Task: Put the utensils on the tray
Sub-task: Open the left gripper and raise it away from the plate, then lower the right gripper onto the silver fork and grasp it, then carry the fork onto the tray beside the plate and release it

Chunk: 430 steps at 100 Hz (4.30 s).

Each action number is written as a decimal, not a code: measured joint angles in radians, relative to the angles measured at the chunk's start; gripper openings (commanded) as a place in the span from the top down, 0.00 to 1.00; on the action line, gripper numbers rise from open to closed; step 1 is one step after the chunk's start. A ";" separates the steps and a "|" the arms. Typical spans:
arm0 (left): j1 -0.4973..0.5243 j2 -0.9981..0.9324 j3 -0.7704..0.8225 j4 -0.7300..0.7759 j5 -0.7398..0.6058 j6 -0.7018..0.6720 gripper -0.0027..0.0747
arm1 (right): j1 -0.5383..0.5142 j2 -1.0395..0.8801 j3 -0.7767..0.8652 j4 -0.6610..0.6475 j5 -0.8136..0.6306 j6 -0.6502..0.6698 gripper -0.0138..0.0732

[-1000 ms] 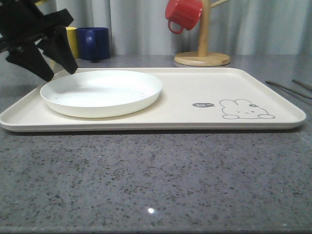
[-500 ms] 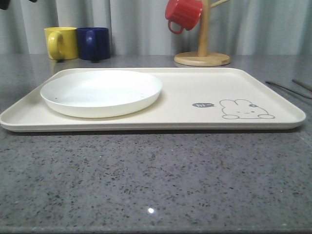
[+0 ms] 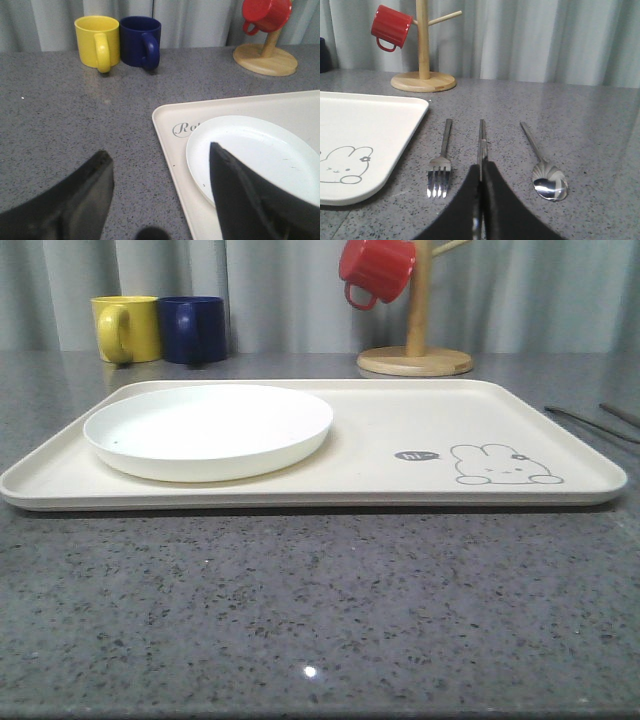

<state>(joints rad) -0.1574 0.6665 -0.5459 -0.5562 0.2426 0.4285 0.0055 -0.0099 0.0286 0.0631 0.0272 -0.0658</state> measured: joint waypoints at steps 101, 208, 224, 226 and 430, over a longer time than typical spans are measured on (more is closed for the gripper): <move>0.000 -0.363 0.185 0.003 -0.023 0.000 0.99 | 0.000 0.193 -0.448 0.000 0.501 0.000 0.92; 0.000 -0.363 0.185 0.004 -0.023 0.001 0.99 | 0.007 0.977 -0.952 0.000 0.811 -0.004 0.35; 0.000 -0.363 0.185 0.004 -0.023 0.002 0.99 | 0.051 1.152 -1.044 0.000 0.821 -0.006 0.35; 0.000 -0.363 0.185 0.004 -0.023 0.002 0.99 | 0.059 1.176 -1.056 0.000 0.821 -0.007 0.35; 0.000 -0.363 0.185 0.006 -0.023 0.002 0.99 | 0.344 1.578 -1.430 -0.053 0.896 0.311 0.87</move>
<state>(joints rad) -0.1574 0.3031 -0.3611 -0.5504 0.2198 0.4309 0.3497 1.5679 -1.4011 0.0105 0.9236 0.2454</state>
